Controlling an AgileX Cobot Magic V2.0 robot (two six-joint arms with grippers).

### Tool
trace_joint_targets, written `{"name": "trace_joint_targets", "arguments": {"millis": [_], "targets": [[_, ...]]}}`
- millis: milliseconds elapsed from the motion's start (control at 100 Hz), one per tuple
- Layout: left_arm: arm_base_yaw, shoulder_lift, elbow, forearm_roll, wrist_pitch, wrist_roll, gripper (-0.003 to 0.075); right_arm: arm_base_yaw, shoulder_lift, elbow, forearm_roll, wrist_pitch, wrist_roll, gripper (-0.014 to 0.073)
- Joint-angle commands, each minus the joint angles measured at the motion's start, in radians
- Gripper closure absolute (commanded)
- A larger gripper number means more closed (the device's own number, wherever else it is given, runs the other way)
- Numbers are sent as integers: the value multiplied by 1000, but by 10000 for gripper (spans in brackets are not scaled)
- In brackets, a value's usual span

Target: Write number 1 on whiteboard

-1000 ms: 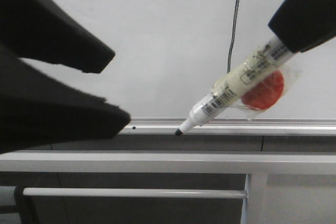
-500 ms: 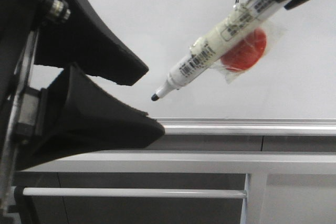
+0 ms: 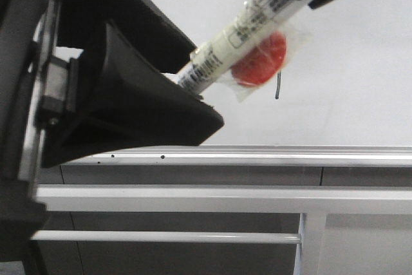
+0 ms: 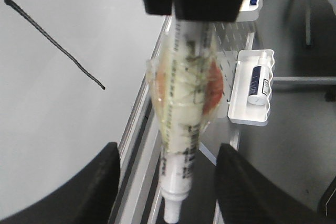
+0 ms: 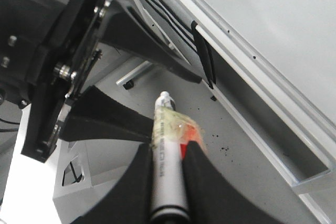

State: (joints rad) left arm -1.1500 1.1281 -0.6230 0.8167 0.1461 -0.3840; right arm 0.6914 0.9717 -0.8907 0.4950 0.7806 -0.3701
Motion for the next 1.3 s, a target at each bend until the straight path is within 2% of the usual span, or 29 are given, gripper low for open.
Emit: {"name": "trace_joint_targets", "arguments": {"millis": [0, 590, 780, 990, 1190, 1290], "targets": [[2, -16, -34, 0, -34, -13, 354, 0, -7, -38, 18, -60, -3, 657], [2, -16, -34, 0, -30, -13, 358, 0, 7, -38, -9, -61, -3, 657], [2, -16, -34, 0, -30, -13, 470, 0, 7, -38, -13, -63, -3, 657], [2, -16, -34, 0, -30, -13, 540, 0, 7, -38, 9, -57, -3, 657], [2, -16, -34, 0, -30, -13, 549, 0, 7, -39, 14, -59, -3, 657], [2, -16, -34, 0, -30, -13, 617, 0, 7, -39, 14, -59, -3, 657]]}}
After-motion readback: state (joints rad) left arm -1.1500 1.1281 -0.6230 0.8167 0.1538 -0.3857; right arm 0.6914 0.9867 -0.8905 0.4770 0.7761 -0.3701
